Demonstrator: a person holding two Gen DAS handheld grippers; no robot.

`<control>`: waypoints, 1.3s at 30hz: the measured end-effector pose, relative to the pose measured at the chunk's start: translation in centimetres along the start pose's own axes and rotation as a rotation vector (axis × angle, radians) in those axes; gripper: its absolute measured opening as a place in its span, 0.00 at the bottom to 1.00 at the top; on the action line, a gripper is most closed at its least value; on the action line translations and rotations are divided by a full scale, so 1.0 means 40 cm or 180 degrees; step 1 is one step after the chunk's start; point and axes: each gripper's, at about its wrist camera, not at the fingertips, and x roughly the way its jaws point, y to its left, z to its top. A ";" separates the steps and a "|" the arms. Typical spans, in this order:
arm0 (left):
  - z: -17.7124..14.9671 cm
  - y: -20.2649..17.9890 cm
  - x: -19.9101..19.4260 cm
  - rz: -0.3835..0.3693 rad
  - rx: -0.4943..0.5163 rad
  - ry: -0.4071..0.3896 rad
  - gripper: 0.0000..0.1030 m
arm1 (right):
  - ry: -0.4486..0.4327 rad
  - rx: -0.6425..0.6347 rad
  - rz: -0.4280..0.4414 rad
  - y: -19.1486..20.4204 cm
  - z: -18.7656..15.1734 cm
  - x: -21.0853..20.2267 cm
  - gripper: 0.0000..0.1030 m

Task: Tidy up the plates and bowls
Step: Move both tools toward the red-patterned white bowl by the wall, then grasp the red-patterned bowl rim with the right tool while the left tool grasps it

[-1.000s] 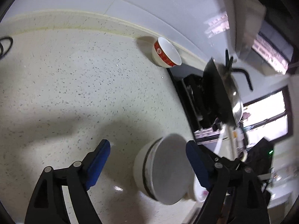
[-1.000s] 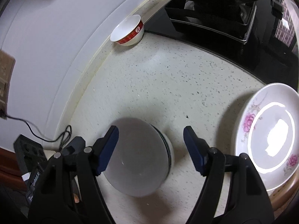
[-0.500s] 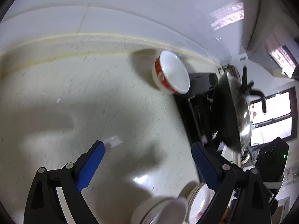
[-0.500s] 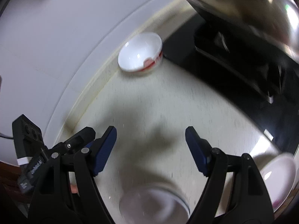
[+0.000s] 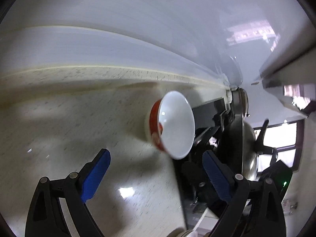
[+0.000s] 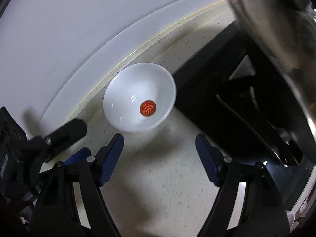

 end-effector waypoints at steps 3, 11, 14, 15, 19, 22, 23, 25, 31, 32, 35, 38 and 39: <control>0.017 0.007 0.011 0.0039 -0.0027 -0.0148 0.92 | 0.0027 -0.0032 -0.0058 0.008 0.033 0.035 0.70; 0.023 0.006 0.029 0.0133 0.0169 -0.0392 0.92 | 0.0288 0.0041 -0.0238 -0.010 0.090 0.155 0.38; 0.027 0.011 0.044 0.0145 0.0186 -0.0357 0.92 | 0.0302 0.0016 -0.0132 -0.015 0.096 0.181 0.25; 0.029 0.015 0.049 0.0146 0.0178 -0.0344 0.92 | 0.0292 -0.0011 -0.0129 -0.016 0.097 0.182 0.24; 0.046 0.027 0.061 0.0147 0.0143 -0.0324 0.92 | 0.0418 -0.0133 0.0151 -0.019 0.092 0.181 0.17; 0.049 0.030 0.065 0.0165 0.0168 -0.0336 0.92 | 0.0501 -0.0237 0.0270 -0.020 0.078 0.177 0.16; 0.048 0.033 0.069 0.0213 0.0197 -0.0311 0.92 | 0.0505 -0.0234 0.0301 -0.024 0.075 0.176 0.16; 0.041 0.039 0.068 0.0239 0.0242 -0.0263 0.90 | 0.0523 -0.0212 0.0344 -0.031 0.076 0.178 0.16; 0.024 0.048 0.073 0.0438 0.0413 -0.0234 0.30 | 0.0610 -0.0085 0.0417 -0.055 0.090 0.211 0.18; 0.022 0.054 0.074 0.0426 0.0403 -0.0216 0.29 | 0.0612 -0.0056 0.0441 -0.056 0.084 0.214 0.19; 0.010 0.052 0.074 0.0434 0.0459 -0.0205 0.24 | 0.0621 -0.0061 0.0440 -0.062 0.074 0.215 0.19; -0.002 0.042 0.080 0.0475 0.0511 -0.0163 0.19 | 0.0639 -0.0061 0.0439 -0.056 0.065 0.221 0.19; -0.004 0.042 0.081 0.0483 0.0503 -0.0152 0.19 | 0.0641 -0.0071 0.0432 -0.054 0.063 0.220 0.17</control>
